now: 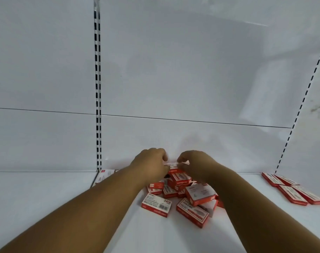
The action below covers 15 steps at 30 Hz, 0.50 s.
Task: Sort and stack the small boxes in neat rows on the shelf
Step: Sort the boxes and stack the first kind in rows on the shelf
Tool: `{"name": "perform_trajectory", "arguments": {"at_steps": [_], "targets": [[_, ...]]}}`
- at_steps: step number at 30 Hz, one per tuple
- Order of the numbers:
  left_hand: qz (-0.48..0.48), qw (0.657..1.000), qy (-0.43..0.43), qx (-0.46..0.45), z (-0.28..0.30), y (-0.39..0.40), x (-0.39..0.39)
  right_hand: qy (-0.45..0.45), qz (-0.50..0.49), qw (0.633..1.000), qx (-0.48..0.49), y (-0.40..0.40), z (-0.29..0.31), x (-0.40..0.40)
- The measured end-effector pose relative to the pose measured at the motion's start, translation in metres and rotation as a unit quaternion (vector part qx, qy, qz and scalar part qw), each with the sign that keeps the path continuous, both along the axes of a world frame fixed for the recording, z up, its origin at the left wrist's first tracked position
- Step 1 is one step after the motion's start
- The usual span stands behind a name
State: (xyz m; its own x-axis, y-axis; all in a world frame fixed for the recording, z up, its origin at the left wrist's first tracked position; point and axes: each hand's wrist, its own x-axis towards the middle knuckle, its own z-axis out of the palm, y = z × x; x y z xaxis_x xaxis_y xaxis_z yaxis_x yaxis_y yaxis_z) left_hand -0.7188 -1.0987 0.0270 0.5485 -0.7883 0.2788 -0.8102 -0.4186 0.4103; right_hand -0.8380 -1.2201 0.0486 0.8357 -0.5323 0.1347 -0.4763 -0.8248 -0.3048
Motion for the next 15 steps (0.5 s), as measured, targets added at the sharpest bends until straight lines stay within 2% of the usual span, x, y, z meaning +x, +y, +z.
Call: {"name": "perform_trajectory", "arguments": {"at_steps": [2,5,8,12,15], "targets": [[-0.003,0.999,0.016,0.035,-0.003,-0.01,0.0,0.024,0.015,1.0,0.002,-0.007,-0.003,-0.002],[-0.01,0.999,0.023,0.04,-0.001,-0.015,0.002,0.0,0.025,0.999,0.036,-0.016,-0.006,-0.002],[-0.008,0.999,0.017,-0.036,0.008,-0.007,0.007,-0.011,0.016,0.998,0.061,-0.016,-0.004,-0.003],[0.021,0.991,0.009,-0.132,0.012,0.004,0.013,0.087,-0.013,0.995,0.037,-0.002,-0.005,0.004],[0.027,0.983,0.008,-0.18,0.012,0.008,0.013,0.108,-0.035,0.993,0.035,0.003,-0.005,0.009]]}}
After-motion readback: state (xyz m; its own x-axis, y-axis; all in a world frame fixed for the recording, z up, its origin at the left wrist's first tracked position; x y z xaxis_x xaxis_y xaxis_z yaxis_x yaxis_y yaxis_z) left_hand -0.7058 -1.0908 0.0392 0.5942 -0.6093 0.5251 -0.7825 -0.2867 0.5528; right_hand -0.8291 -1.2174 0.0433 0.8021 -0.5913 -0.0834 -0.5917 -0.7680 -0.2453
